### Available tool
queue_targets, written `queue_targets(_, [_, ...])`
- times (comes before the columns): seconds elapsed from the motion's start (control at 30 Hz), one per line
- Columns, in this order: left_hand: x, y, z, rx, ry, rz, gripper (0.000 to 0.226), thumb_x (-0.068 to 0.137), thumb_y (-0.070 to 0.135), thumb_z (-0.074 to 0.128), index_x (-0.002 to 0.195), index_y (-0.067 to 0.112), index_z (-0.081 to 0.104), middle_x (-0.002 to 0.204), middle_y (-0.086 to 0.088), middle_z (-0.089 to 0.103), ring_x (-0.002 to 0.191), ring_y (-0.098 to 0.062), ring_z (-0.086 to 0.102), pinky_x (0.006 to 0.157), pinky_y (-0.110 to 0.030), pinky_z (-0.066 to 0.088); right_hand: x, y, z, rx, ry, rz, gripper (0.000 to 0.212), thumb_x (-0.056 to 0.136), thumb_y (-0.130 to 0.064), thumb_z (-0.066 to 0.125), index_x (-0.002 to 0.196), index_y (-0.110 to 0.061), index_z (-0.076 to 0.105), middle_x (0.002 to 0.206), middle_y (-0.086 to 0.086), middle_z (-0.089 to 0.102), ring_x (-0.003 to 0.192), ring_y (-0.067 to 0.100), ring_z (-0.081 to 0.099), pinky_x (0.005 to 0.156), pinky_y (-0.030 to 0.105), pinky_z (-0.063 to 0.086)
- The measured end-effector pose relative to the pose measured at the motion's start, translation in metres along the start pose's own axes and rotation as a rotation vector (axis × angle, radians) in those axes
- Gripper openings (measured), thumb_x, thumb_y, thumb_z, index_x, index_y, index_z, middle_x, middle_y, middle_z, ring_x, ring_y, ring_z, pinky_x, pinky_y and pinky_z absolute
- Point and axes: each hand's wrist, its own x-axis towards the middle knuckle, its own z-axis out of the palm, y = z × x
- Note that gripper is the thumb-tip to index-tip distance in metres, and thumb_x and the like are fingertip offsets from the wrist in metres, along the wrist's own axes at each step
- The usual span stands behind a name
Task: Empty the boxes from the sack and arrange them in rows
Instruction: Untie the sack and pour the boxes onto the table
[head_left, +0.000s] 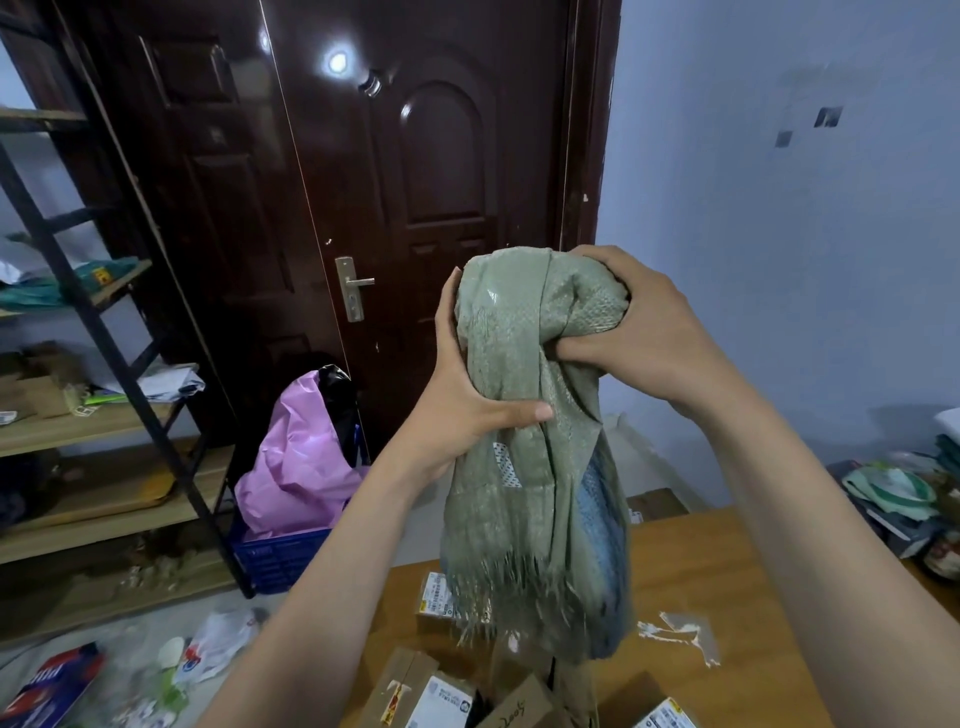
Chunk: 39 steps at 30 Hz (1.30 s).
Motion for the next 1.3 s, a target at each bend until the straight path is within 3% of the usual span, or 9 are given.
queue_targets(0.23, [0.007, -0.005, 0.0, 0.076, 0.136, 0.036, 0.125, 0.053, 0.005, 0.094, 0.145, 0.035, 0.015, 0.147, 0.005, 0.036, 0.135, -0.008, 0.045, 0.111, -0.042, 0.043, -0.004, -0.007, 0.0, 0.216, -0.093, 0.122, 0.049, 0.065, -0.005, 0.079, 0.105, -0.031, 0.07, 0.089, 0.0, 0.074, 0.077, 0.017, 0.072, 0.067, 0.045, 0.062])
queue_targets(0.4, [0.004, 0.001, 0.004, 0.037, 0.209, 0.049, 0.117, 0.052, 0.003, 0.094, 0.143, 0.034, 0.027, 0.139, 0.01, 0.045, 0.127, -0.003, 0.051, 0.105, -0.038, 0.048, 0.0, -0.003, -0.002, 0.246, -0.189, 0.21, 0.042, 0.066, -0.012, 0.079, 0.106, -0.023, 0.07, 0.098, 0.012, 0.073, 0.085, 0.026, 0.073, 0.072, 0.048, 0.06])
queue_targets(0.53, [0.005, 0.006, 0.005, 0.063, 0.264, 0.067, 0.115, 0.054, 0.007, 0.095, 0.144, 0.033, 0.03, 0.14, 0.009, 0.046, 0.126, -0.004, 0.052, 0.102, -0.034, 0.051, 0.004, 0.003, -0.006, 0.19, -0.206, 0.209, 0.071, 0.07, -0.027, 0.083, 0.132, -0.031, 0.049, 0.109, -0.001, 0.069, 0.092, 0.018, 0.072, 0.075, 0.038, 0.061])
queue_targets(0.67, [0.01, 0.007, 0.002, 0.083, 0.328, 0.026, 0.109, 0.054, 0.014, 0.096, 0.141, 0.035, 0.034, 0.132, 0.015, 0.052, 0.116, 0.003, 0.057, 0.095, -0.027, 0.054, 0.002, 0.009, -0.002, -0.07, -0.112, 0.136, 0.106, 0.064, -0.073, 0.071, 0.148, -0.044, 0.014, 0.14, 0.004, 0.049, 0.117, 0.011, 0.056, 0.102, 0.043, 0.048])
queue_targets(0.8, [0.015, 0.004, -0.002, 0.072, 0.394, -0.025, 0.105, 0.052, 0.021, 0.097, 0.139, 0.032, 0.039, 0.129, 0.009, 0.057, 0.115, -0.006, 0.061, 0.093, -0.033, 0.056, -0.007, 0.001, 0.005, -0.105, -0.102, -0.092, 0.11, 0.062, -0.068, 0.073, 0.151, -0.048, 0.012, 0.154, -0.004, 0.021, 0.134, 0.008, 0.033, 0.113, 0.037, 0.034])
queue_targets(0.93, [0.015, 0.004, 0.002, 0.035, 0.355, -0.038, 0.096, 0.057, 0.015, 0.094, 0.136, 0.03, 0.042, 0.124, 0.009, 0.06, 0.107, -0.001, 0.064, 0.083, -0.024, 0.058, -0.008, 0.008, 0.016, -0.285, -0.226, -0.127, 0.134, 0.044, -0.056, 0.092, 0.145, -0.062, 0.003, 0.153, -0.009, 0.005, 0.142, 0.025, 0.026, 0.11, 0.052, 0.038])
queue_targets(1.0, [0.014, 0.003, 0.002, -0.013, 0.341, -0.05, 0.094, 0.06, 0.011, 0.092, 0.137, 0.027, 0.041, 0.123, 0.007, 0.06, 0.105, -0.001, 0.065, 0.078, -0.022, 0.058, -0.007, 0.009, 0.018, -0.295, -0.22, -0.122, 0.134, 0.046, -0.049, 0.094, 0.145, -0.061, 0.005, 0.149, -0.008, 0.013, 0.135, 0.023, 0.036, 0.107, 0.045, 0.042])
queue_targets(1.13, [0.011, -0.001, -0.003, -0.001, 0.221, -0.052, 0.116, 0.058, 0.019, 0.094, 0.148, 0.037, 0.022, 0.141, 0.004, 0.049, 0.124, -0.008, 0.056, 0.098, -0.036, 0.054, -0.004, 0.008, 0.018, -0.307, -0.157, -0.128, 0.11, 0.056, -0.035, 0.09, 0.141, -0.054, 0.023, 0.134, -0.005, 0.038, 0.115, 0.017, 0.048, 0.098, 0.037, 0.047])
queue_targets(1.3, [0.0, -0.003, -0.005, 0.073, 0.081, -0.038, 0.14, 0.056, 0.005, 0.094, 0.153, 0.043, 0.001, 0.148, 0.019, 0.036, 0.133, 0.003, 0.045, 0.106, -0.026, 0.044, 0.0, 0.006, 0.005, -0.126, -0.124, -0.104, 0.08, 0.058, -0.031, 0.091, 0.122, -0.044, 0.046, 0.104, -0.022, 0.061, 0.094, -0.003, 0.06, 0.084, 0.026, 0.053])
